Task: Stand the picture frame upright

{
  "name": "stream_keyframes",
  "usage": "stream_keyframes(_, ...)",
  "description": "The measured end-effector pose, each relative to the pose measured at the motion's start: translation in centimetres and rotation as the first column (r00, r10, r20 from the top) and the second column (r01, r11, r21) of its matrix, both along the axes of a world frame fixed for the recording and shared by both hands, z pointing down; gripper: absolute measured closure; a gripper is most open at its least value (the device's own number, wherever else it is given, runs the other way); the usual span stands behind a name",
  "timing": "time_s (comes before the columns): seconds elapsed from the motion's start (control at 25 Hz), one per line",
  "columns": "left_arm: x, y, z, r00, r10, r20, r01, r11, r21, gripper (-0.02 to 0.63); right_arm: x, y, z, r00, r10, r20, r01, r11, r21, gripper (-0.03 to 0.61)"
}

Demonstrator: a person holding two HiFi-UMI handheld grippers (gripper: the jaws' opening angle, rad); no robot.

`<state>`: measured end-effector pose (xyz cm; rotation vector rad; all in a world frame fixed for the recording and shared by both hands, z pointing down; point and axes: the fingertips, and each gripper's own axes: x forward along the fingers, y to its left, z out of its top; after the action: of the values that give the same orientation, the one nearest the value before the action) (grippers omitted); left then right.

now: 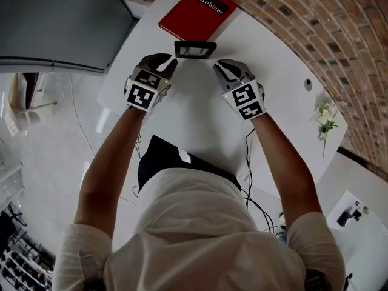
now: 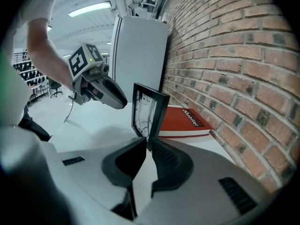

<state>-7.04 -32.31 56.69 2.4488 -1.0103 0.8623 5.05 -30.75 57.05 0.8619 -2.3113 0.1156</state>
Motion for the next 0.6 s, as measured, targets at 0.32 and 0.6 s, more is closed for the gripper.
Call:
stream_keyframes(0.32, -0.5, 3.2, -1.0, 0.997, -0.066, -0.034, 0.066, 0.998, -0.021, 0.538, 0.8, 3.0, -1.5, 0.998, 0.014, 0.055, -0.013, 1.0, -0.005, 0.54)
stream_keyframes(0.6, -0.3, 9.1, -3.3, 0.985, -0.154, -0.08, 0.151, 0.988, -0.041, 0.537, 2.7, 8.0, -3.6, 0.991, 0.011, 0.132, -0.012, 1.0, 0.004, 0.54)
